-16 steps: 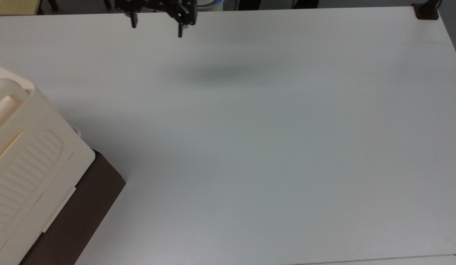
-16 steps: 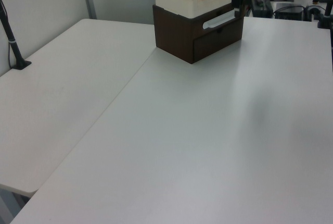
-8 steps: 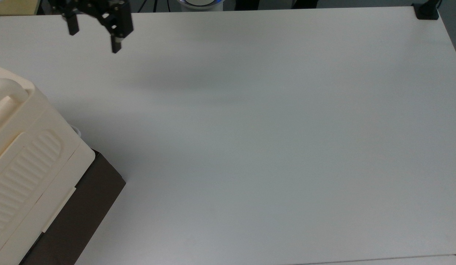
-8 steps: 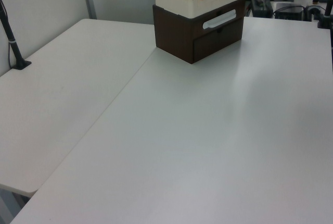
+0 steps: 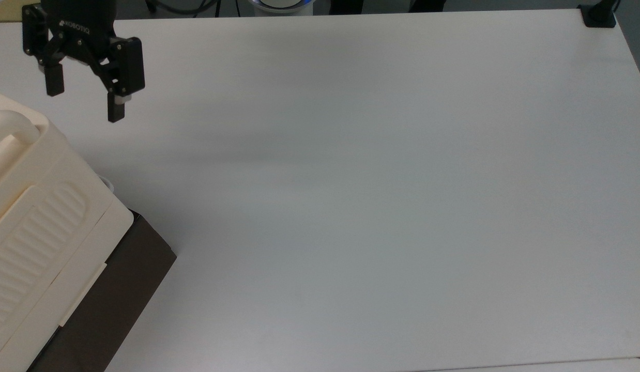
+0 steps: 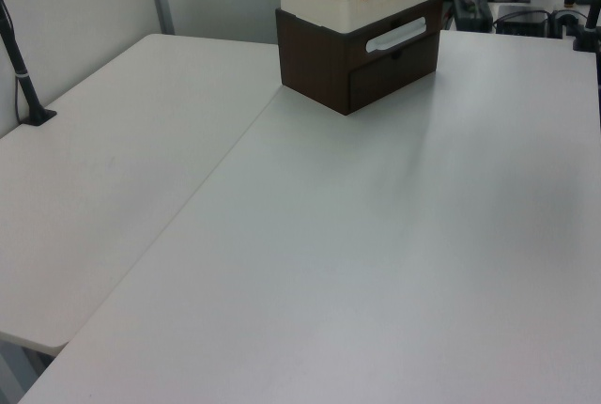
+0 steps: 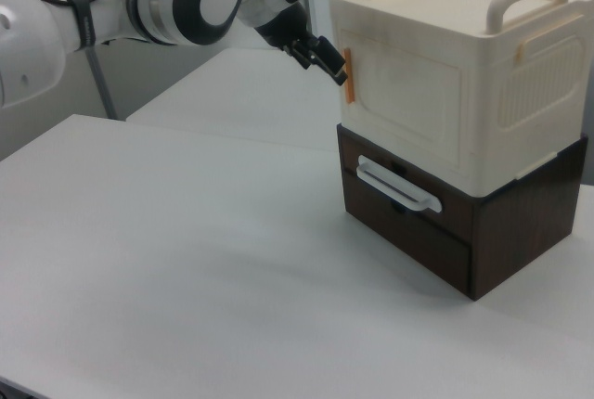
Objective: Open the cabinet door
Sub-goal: 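Close the gripper on the orange tab at the door edge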
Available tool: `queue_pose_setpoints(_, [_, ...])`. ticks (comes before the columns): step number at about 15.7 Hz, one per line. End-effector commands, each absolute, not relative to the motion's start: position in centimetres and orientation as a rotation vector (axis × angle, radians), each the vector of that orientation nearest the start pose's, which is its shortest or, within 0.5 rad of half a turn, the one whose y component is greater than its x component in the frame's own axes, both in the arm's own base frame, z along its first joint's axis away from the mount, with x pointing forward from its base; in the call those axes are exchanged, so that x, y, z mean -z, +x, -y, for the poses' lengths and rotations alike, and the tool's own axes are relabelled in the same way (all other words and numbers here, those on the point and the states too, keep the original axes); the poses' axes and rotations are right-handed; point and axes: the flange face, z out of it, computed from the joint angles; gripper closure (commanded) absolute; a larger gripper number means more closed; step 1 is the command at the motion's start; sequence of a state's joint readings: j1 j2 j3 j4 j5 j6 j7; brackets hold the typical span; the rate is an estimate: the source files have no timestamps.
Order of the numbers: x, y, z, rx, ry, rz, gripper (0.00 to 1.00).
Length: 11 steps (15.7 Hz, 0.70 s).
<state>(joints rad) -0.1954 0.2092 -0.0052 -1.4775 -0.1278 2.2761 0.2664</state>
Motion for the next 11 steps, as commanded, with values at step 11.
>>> queue_pose_setpoints(11, [-61.8, 68.5, 13.7, 1.225, -2.981, -0.575, 0.49])
